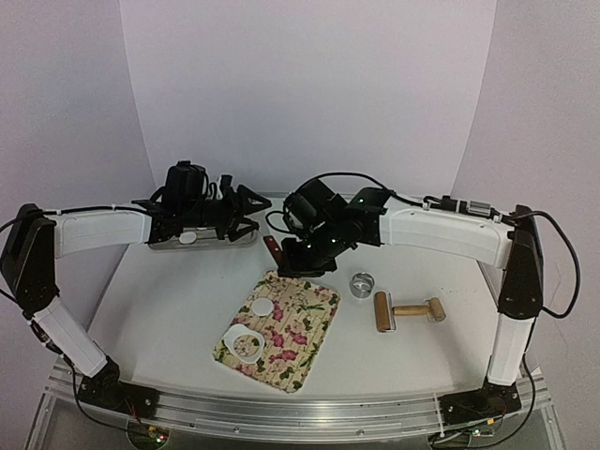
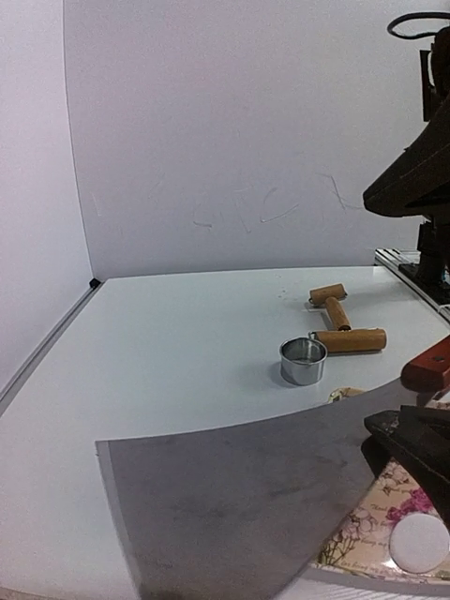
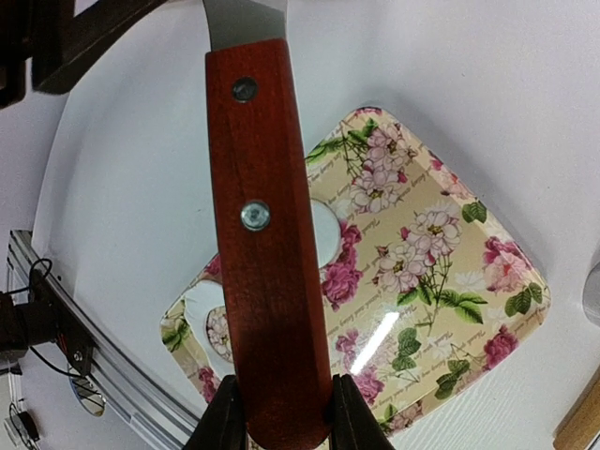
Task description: Roll out the dumpling wrappers from the dough
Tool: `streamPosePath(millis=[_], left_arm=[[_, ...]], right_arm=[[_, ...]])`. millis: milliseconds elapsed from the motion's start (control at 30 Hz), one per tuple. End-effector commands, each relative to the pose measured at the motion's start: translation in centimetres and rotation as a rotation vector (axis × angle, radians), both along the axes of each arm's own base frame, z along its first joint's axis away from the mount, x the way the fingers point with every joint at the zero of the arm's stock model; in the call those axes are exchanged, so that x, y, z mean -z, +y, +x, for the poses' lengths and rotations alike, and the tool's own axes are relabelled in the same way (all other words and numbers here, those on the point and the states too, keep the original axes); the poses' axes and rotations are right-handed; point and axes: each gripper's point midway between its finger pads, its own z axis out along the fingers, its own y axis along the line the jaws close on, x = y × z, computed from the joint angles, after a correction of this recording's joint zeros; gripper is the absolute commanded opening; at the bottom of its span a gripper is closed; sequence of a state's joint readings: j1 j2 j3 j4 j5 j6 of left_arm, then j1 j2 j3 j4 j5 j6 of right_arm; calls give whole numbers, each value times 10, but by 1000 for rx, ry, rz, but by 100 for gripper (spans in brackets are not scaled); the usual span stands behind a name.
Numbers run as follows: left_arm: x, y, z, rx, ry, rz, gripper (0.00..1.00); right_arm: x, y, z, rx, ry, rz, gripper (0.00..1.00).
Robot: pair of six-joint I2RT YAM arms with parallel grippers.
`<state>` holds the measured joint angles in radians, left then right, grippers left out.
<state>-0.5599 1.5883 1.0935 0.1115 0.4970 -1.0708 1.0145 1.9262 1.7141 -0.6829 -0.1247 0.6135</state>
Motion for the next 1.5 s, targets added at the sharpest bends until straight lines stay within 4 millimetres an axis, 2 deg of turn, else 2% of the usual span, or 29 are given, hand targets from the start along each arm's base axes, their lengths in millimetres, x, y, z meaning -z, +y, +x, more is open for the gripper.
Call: streamPosePath(millis=[0,167,533,600,733,800,1233,1467], left_arm=[[-5,7,8,-17,5,3,96],[-2,10,6,-24,19,21,95],[-37,23,-18,-12,-39,-21,98],[-30,26,-24,-10,-15,-6,98],[7,34,-40,-20,93,19,98],[12,35,-42,-29,104,-7,98],[17,17,-13,-13,95,-42,99],[9,35,2,-84,79,-93,95]], right_arm=[[-50,2,-8,-58,-96,88,0],[-49,-3,-8,-36,-105,76,0],[-34,-13,-3,25,-101,21,0],[-35,-15,-1,33,-108,17,0],[-38,-17,-2,37,-116,21,0],[-41,-18,-4,30,-116,25,0],[-54,-7,-24,-85,-114,87,0],[-59,1,-34,-138,-119,108,0]])
